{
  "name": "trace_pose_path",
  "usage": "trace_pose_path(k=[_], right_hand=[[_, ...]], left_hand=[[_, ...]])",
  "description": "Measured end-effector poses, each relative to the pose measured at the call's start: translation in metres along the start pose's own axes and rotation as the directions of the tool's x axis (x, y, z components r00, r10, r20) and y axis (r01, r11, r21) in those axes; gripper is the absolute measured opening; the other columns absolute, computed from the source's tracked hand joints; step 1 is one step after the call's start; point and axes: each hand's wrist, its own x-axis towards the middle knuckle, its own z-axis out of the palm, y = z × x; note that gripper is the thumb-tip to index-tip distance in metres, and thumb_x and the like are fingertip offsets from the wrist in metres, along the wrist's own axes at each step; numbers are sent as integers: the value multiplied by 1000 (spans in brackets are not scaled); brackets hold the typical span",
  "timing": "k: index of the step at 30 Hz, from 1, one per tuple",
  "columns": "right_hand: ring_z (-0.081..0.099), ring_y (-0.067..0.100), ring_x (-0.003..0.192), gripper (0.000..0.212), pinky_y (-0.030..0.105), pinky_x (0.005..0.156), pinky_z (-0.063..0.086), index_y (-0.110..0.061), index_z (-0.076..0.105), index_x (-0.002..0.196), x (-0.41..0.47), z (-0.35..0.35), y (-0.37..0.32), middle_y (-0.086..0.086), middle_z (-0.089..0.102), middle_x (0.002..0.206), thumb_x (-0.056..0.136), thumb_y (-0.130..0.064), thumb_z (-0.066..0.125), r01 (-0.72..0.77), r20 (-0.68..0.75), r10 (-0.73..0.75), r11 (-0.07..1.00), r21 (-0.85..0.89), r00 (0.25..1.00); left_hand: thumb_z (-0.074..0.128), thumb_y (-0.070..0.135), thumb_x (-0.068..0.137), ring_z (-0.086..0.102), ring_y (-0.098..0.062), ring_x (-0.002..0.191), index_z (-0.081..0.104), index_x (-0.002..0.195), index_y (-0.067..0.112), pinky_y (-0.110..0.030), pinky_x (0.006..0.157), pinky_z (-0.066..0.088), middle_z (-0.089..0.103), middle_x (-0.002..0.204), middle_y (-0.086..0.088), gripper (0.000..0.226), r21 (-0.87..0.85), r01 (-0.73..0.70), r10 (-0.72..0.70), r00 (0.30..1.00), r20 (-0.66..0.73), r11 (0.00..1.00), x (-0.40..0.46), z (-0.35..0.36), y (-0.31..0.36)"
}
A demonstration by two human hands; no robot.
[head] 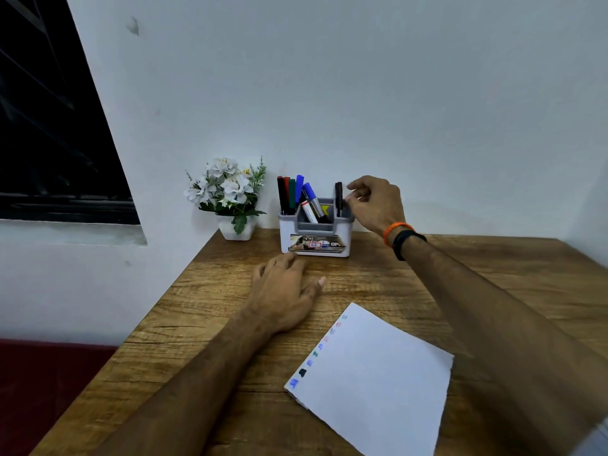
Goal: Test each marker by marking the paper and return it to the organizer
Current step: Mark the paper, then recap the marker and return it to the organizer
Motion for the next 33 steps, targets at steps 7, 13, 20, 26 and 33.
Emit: trace_pose_path(k=[7,13,20,26,33], right_hand=[[67,17,94,26,35,89,56,-16,71,108,24,10,2,-1,73,96,84,-26,72,-47,40,49,998,-49,998],[68,20,100,36,39,92,56,-14,70,111,30,22,4,4,74,105,79,-28,78,-94,75,99,993,-73,992],[69,14,91,33,32,88,57,-15,72,103,29,18,-2,-2,72,89,73,-22,84,-131,42,129,990,49,991],[67,7,80,30,15,76,53,-13,74,100,21,-7,-26,0,74,90,73,-17,85,-78,-3,80,973,218,997],[72,14,85,22,27,74,58,-15,74,94,-2,-62,-63,1,75,87,74,-16,84,-10,-65,45,886,463,997]], left_hand=[[31,64,94,27,-17,141,40,142,27,-46,117,15,35,152,3,61,-32,-7,7,1000,-4,999,4,10,-3],[33,64,93,28,-17,140,41,141,27,-45,116,16,36,151,3,61,-39,4,-5,1000,-10,999,5,11,-3],[35,64,92,30,-17,139,43,139,26,-44,115,17,38,148,3,61,-41,-4,3,1000,-30,999,5,11,-4],[37,64,92,32,-17,138,44,138,26,-44,115,19,40,147,3,60,-53,-4,2,1000,-30,999,4,10,-4],[38,62,93,32,-17,138,42,140,26,-45,115,20,39,149,2,59,-64,2,-2,1000,-2,998,0,3,0]])
